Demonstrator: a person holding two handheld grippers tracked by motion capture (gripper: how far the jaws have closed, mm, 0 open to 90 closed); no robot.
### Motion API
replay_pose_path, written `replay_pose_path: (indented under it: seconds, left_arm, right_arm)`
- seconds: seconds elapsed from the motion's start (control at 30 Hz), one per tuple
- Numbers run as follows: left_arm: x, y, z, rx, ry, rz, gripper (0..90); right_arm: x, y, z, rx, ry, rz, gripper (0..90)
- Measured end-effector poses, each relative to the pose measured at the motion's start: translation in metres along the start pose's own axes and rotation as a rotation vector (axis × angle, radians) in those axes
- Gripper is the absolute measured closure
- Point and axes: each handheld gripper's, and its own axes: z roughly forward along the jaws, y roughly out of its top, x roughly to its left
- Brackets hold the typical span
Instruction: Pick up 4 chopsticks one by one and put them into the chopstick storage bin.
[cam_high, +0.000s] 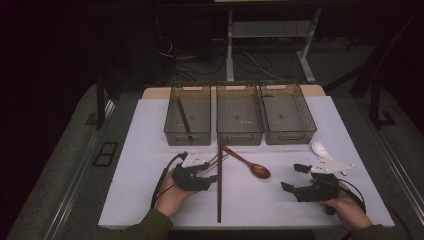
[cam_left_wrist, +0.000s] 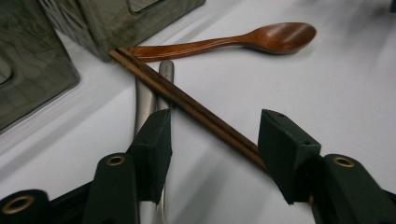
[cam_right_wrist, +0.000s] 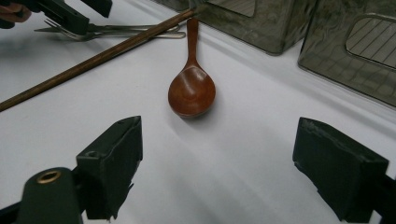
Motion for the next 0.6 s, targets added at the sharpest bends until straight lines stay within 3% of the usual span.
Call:
replay_pose_path:
  seconds: [0.17, 0.27, 0.5, 0.6]
  left_arm:
    - [-0.003, 0.007, 0.009, -0.003, 0.01, 0.001, 43.3]
    - [-0.007, 0.01, 0.013, -0.02, -0.009, -0.002, 49.1]
    - [-0.019, 0.011, 0.018, 0.019, -0.099, -0.001, 75.0]
    - [-0.026, 0.008, 0.019, 0.044, -0.143, 0.006, 81.6]
  right_arm:
    - [-0.001, 0.0, 0.0, -0.004, -0.004, -0.001, 15.5]
    - [-0.001, 0.0, -0.001, -0.005, -0.008, -0.002, 15.5]
    - [-0.002, 0.0, -0.001, -0.005, -0.008, -0.004, 15.5]
    - [-0.002, 0.0, -0.002, -0.006, -0.011, -0.007, 15.5]
